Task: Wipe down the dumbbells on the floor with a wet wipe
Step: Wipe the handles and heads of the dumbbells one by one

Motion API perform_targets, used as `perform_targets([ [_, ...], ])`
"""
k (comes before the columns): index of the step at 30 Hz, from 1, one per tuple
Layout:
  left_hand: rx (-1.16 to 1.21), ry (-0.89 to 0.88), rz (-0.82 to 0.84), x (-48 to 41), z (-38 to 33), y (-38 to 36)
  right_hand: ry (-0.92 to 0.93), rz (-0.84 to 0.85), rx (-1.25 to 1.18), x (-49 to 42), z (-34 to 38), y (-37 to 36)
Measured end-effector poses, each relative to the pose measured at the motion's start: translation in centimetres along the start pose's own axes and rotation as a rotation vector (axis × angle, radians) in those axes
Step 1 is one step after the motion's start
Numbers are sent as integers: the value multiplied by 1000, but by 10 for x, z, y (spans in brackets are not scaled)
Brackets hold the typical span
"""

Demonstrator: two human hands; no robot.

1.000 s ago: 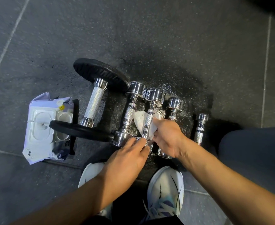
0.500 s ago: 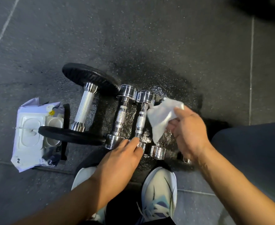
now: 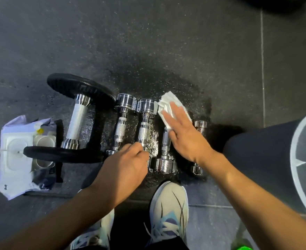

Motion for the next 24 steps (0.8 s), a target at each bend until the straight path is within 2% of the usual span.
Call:
perform_targets([
  [5,24,-29,-16,3,5,0,51,35,139,19,8,-6],
  [12,11,-78,-21,-8,5,16,25,68,-34,53,24,-29],
  [18,-32,-120,97,-39,12,42,58,-77,-113,70,31,-25],
  [22,-90,-121,176,-57,13,68,-82,-417,-185,58,14,4],
  [24,-132,-143,217,-67,13,84,-59,-469,-96,42,5,14],
])
Point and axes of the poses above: each hand's wrist, its own x-axis away from the middle knuckle, its own y-axis out of the back of the hand, z = x × y, the point moved 1 cm from there along -x, towards the middle knuckle, and after that the axes turned 13 degrees about y, right-handed, at the moved point
